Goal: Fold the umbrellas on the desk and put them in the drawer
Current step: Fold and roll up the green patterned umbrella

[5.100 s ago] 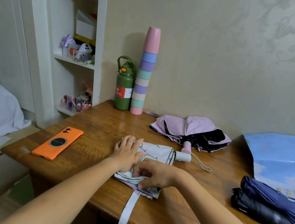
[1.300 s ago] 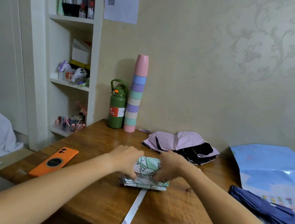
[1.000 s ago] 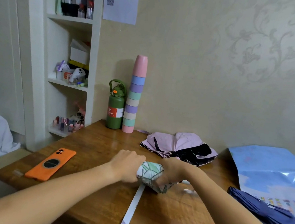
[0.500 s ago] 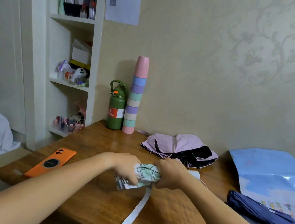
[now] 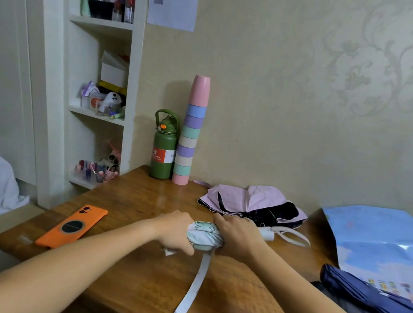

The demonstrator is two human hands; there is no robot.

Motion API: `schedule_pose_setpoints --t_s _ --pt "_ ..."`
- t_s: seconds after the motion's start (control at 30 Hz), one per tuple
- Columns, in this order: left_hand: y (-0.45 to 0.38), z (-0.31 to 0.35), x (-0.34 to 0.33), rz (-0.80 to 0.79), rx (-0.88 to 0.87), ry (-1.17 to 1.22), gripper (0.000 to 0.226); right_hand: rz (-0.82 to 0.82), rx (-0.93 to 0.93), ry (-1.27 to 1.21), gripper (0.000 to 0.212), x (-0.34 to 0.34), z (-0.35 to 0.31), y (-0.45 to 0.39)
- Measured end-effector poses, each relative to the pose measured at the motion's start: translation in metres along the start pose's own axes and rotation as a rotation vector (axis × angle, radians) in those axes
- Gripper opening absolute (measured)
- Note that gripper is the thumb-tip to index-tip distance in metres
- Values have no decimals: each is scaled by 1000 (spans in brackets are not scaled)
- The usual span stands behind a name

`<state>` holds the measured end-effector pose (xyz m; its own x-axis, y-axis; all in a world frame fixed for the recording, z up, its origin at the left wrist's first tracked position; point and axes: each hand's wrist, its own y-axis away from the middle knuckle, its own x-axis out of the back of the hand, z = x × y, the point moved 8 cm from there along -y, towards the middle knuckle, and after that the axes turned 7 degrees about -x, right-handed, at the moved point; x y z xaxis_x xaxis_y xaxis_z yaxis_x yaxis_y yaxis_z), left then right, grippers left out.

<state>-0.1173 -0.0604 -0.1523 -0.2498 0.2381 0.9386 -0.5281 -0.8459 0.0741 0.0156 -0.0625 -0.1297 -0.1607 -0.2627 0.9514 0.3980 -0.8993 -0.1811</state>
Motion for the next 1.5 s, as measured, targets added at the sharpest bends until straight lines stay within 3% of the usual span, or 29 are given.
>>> schedule_pose_setpoints --t_s 0.07,0.17,0.33,0.47,0.57,0.7,0.77,0.87,0.97,1.03,1.1,1.17,1.2,1.27,1.37,1.5 --pt "1 -7 -3 -78 -29 163 42 73 28 4 44 8 -7 2" --pt "4 -9 -7 -149 -52 179 35 -2 24 -39 34 9 -9 4" --pt "6 -4 -2 1 -75 -187 38 -215 -45 -149 38 -9 -1 -2" --pt "3 14 -7 156 -131 -541 60 -418 -110 -311 52 -33 8 -7" --pt "4 24 -17 242 -159 -556 63 -499 -101 -366 50 -40 12 -7" --pt "3 20 -18 272 -132 -465 36 -514 -94 -351 46 -45 12 -6" --pt "0 11 -15 237 -75 -386 31 -419 -65 -309 42 -41 10 -6" --pt "-1 -11 -12 242 74 -208 31 -60 -54 -286 44 -20 19 -9" --pt "-3 -34 -11 329 226 40 26 406 -168 -425 62 -1 36 -6" --pt "-5 -45 -12 379 295 221 26 561 -320 -623 54 4 45 2" --pt "-6 -50 -12 389 321 339 28 410 -520 -991 35 -7 49 5" --pt "-5 -53 -9 390 341 396 30 29 -696 -1438 36 -33 32 8" --pt "-5 -52 -7 395 348 417 30 -133 -731 -1557 45 -40 22 11" --pt "-4 -50 -6 410 355 485 25 -316 -618 -1637 53 -42 6 11" --pt "-3 -50 -10 439 379 585 19 -301 -367 -1728 35 -36 -4 1" --pt "-4 -52 -22 419 397 772 38 -204 -251 -1790 26 -34 2 -7"
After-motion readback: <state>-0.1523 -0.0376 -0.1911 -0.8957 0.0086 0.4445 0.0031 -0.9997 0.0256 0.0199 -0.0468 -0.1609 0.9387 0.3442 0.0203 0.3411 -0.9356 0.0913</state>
